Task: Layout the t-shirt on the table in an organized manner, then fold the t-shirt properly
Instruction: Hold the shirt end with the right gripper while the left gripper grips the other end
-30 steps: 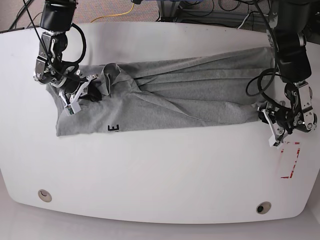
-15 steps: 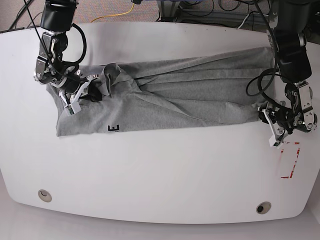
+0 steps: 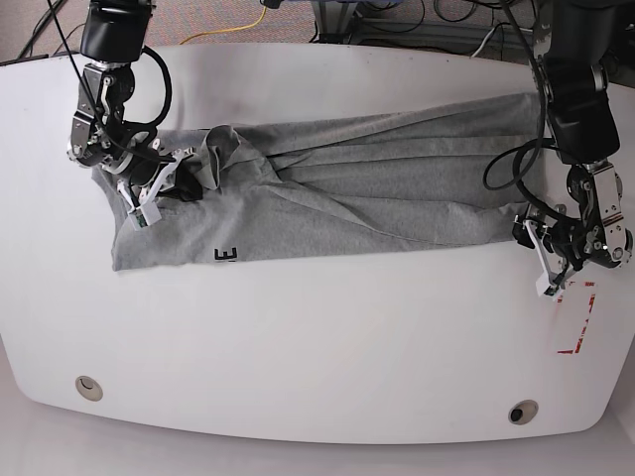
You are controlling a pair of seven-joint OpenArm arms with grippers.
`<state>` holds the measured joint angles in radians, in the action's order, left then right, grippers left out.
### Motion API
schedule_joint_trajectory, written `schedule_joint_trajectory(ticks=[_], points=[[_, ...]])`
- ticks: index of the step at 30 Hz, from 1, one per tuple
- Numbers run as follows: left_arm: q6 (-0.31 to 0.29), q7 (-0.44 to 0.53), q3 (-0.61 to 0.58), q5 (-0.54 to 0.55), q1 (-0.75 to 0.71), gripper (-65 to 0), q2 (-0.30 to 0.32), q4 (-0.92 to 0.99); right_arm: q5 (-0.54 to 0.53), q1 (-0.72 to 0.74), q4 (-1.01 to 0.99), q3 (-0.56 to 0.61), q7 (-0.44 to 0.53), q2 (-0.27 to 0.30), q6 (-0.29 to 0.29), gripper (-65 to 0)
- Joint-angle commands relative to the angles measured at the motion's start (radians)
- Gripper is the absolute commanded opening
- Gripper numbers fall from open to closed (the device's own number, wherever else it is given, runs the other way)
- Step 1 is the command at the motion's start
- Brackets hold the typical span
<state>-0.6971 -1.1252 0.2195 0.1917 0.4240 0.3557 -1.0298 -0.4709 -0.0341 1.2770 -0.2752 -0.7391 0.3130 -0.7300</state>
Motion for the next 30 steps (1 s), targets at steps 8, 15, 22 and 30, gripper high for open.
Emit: schedule_joint_trajectory(ticks=[8,15,22,30], points=[[-0.001,-0.009,0.001,0.005,0.025,-27.8,0.016,-0.056,0.139,-0.022,-0.023,0.011,-0.147,-0.002,0.032,-63.4],[-0.001,-0.009,-0.015,0.004,0.025,-27.8,0.016,-0.056,0.139,-0.02,-0.023,0.011,-0.147,-0.002,0.032,-63.4],[-0.001,-0.009,-0.047,0.005,0.025,-27.8,0.015,-0.056,0.139,-0.02,-0.023,0.011,-0.147,-0.002,0.032,-63.4],[-0.001,-0.009,-0.047,0.005,0.025,-27.8,0.013,-0.056,0.139,-0.02,-0.023,0.011,-0.147,-0.002,0.032,-63.4]])
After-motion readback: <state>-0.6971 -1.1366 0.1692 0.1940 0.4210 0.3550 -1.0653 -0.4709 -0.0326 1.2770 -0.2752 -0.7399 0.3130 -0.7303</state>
